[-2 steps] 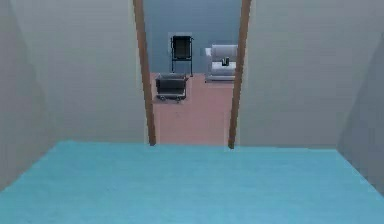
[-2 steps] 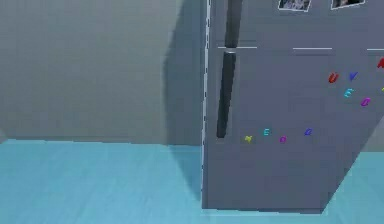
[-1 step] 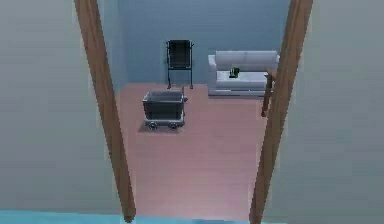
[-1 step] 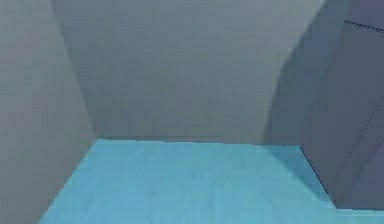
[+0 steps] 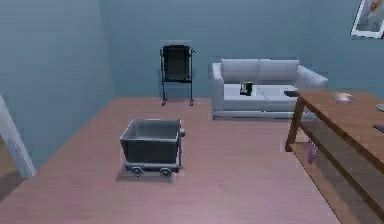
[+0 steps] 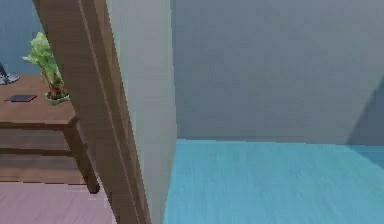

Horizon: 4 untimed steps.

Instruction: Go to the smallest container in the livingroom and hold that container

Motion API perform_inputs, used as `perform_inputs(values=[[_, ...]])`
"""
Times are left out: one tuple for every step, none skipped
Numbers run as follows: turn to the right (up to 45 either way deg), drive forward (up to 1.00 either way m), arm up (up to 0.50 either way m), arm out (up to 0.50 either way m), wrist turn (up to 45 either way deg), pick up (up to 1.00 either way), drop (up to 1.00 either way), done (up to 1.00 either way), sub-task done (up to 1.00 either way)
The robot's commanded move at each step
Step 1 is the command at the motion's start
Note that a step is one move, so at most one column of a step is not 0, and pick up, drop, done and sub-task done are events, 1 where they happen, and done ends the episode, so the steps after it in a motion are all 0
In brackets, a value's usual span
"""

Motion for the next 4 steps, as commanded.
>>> perform_inputs(values=[[12.0,0.00,0.00,0.00,0.0,0.00,0.00,0.00,0.00],[0.0,1.00,0.00,0.00,0.0,0.00,0.00,0.00,0.00],[0.0,0.50,0.00,0.00,0.0,0.00,0.00,0.00,0.00],[-3.0,0.00,0.00,0.00,0.0,0.00,0.00,0.00,0.00]])
